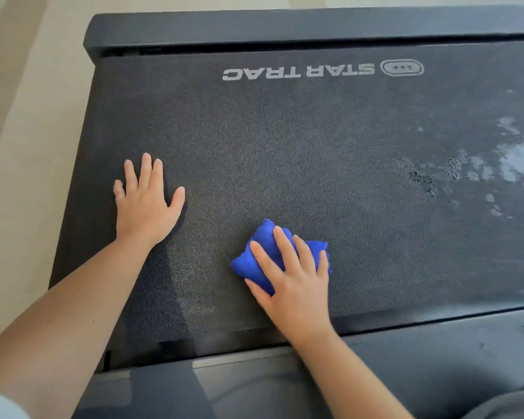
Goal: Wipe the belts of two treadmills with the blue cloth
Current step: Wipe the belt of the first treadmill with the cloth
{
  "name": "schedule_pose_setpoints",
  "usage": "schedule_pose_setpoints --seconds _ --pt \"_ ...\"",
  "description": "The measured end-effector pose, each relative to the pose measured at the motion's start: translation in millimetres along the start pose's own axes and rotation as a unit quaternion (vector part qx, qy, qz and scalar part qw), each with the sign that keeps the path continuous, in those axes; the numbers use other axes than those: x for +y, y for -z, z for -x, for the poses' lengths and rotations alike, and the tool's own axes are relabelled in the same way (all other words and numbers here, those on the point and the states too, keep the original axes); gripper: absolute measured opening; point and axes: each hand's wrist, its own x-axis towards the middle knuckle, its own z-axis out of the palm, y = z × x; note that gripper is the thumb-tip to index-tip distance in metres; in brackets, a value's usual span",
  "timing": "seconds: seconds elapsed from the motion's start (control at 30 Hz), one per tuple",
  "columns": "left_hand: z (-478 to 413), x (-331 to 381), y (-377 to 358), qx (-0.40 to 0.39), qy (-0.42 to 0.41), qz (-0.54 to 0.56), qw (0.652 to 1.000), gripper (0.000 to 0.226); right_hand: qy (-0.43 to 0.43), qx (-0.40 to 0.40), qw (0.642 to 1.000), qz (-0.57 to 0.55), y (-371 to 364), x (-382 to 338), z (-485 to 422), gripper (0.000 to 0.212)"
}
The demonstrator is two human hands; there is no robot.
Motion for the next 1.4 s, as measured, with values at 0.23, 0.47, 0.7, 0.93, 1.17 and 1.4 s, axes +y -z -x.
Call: schedule_pose_setpoints --seconds 0.23,0.47,0.7,0.93,1.17,1.4 --pt "-1 1 1 0.007 -0.001 -0.012 1.0 0.066 -0.127 -0.003 0.991 0.032 30 134 -8 0.052" --pt "-4 44 32 0.04 -0.106 -0.047 0.992 0.045 -0.119 -0.006 0.992 0.031 34 137 -13 0.052" --pt "6 122 -6 -0.003 -0.108 0.021 0.994 0.06 -0.037 -0.009 0.999 0.02 18 132 -37 0.05" --pt "4 121 -9 0.019 -0.11 0.048 0.993 0.072 0.093 0.004 0.995 -0.036 -12 129 -116 0.048" --pt "4 120 -9 0.012 -0.101 0.052 0.993 0.07 0.052 -0.077 0.995 -0.04 -61 109 -274 0.05" --pt "4 120 -7 0.01 -0.101 0.057 0.993 0.071 0.084 -0.06 0.993 -0.05 -62 92 -264 0.051"
